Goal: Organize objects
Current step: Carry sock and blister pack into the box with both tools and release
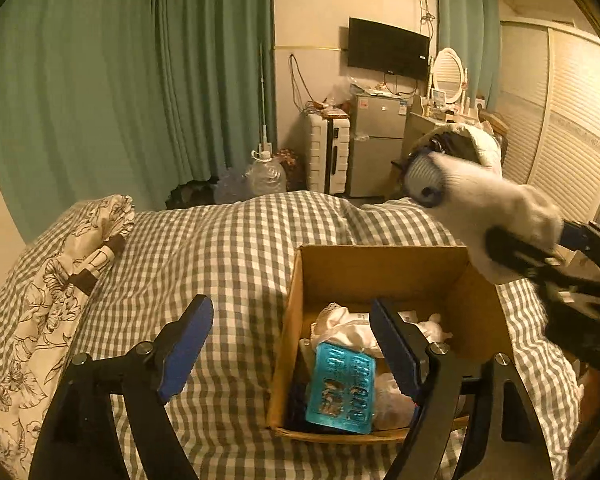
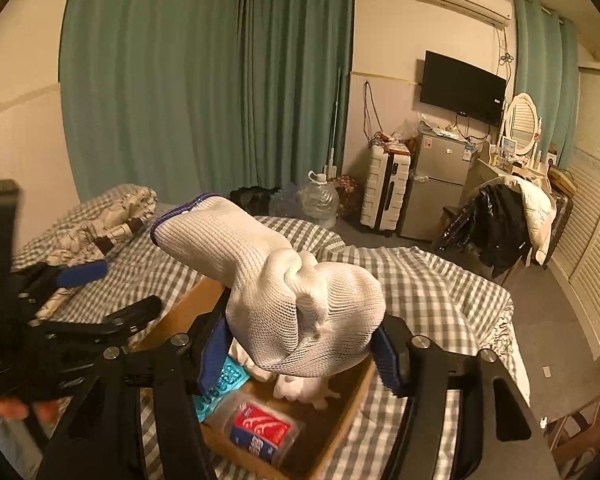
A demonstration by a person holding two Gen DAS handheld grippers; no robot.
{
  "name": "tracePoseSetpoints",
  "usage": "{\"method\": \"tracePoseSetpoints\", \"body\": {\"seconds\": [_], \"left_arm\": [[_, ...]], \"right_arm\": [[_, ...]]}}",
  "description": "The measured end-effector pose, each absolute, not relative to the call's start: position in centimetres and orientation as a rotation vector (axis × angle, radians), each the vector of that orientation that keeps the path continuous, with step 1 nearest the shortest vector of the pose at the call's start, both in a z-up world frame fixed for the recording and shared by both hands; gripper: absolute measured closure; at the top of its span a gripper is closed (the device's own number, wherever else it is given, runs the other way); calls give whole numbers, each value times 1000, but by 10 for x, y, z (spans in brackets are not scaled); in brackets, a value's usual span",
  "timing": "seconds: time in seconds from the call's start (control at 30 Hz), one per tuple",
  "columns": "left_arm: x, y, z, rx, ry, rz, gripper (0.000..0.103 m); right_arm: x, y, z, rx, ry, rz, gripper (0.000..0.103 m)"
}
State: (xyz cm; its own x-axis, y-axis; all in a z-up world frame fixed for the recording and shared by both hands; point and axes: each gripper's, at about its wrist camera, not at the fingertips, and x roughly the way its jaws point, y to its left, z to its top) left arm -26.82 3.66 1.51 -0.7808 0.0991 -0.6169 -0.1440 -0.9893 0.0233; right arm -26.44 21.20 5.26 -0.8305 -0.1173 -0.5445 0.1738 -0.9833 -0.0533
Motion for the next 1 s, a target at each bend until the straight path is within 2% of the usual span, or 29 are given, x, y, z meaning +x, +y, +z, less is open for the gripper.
{"method": "tracePoseSetpoints", "body": {"seconds": [0.03,0.07,0.13,0.33,0.43,0.63,0.77,0.9,1.0], "left_arm": [[-268,36,15,-980,110,2850,19],[-266,36,14,-980,118,2855,17],[-264,34,14,-973,131,2872,11],[-249,27,30,-924,117,2921,10],[-233,30,50,-845,114,2948,0],[-198,27,81,-702,-8,2999,0],[-186,28,80,-683,-61,3013,0],[-178,32,68,-646,-56,3031,0],[-169,28,45,-651,-126,3050,0]], "right_arm": [[-270,211,48,847,145,-2877,33],[-273,210,44,854,135,-2892,21],[-272,211,42,846,109,-2908,15],[-246,214,56,810,129,-2953,13],[-229,221,76,776,122,-2983,10],[-183,231,111,687,67,-3052,1],[-155,238,117,637,-18,-3091,0],[-145,236,111,643,2,-3118,0],[-138,237,95,619,29,-3133,0]]}}
